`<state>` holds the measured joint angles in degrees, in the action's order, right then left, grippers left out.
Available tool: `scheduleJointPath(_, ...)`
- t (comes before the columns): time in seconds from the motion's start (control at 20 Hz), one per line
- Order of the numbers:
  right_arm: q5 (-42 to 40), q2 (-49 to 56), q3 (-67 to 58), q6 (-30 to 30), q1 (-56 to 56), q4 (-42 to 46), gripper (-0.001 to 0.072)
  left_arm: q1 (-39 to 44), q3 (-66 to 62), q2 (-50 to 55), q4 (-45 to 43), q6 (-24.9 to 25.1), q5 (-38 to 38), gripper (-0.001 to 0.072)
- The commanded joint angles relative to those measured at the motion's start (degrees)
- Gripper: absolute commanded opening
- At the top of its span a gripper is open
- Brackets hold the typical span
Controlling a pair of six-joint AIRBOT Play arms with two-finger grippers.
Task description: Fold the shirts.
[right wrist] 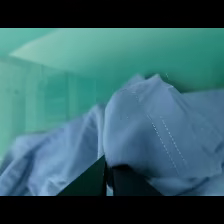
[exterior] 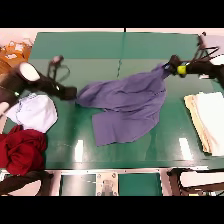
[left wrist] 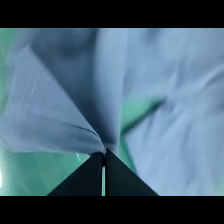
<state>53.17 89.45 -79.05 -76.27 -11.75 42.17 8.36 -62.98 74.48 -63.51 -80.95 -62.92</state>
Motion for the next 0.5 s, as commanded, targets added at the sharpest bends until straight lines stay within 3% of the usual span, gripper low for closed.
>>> scheduleJointPath(0.0, 1.33, 5.55, -0.02, 0.22, -0.39, 0.09, 0.0230, 0.00, 7.85, 2.43, 2.21, -0.02, 0.52, 0.0020)
scheduleJointPath(0.05, 4.52, 5.14, -1.11, 0.15, -2.10, 0.11, 0.0349, 0.00, 8.17, 2.43, 2.12, 0.02, 0.74, 0.0022)
scheduleJointPath(0.1, 8.85, 4.28, -2.19, -0.63, -4.46, 0.11, 0.0351, -0.02, 7.98, 2.25, 1.75, 0.17, 0.81, 0.0150)
scheduleJointPath(0.15, 12.07, 3.06, -2.43, -1.90, -6.86, 0.50, 0.0350, -0.02, 7.26, 2.19, 1.57, 0.37, 0.39, 0.0523)
scheduleJointPath(0.2, 14.82, 1.64, -2.21, -3.10, -9.11, 1.64, 0.0329, -0.02, 6.19, 2.19, 1.03, 0.37, -0.61, 0.0667)
scheduleJointPath(0.25, 17.59, -0.02, -1.49, -4.20, -11.21, 4.11, 0.0261, -0.02, 4.48, 2.19, -0.22, 0.39, -2.25, 0.0666)
scheduleJointPath(0.45, 21.51, -11.91, 12.52, -9.73, -15.23, 15.96, 0.0262, -0.02, -4.02, 2.19, -9.44, 0.33, -8.07, 0.0664)
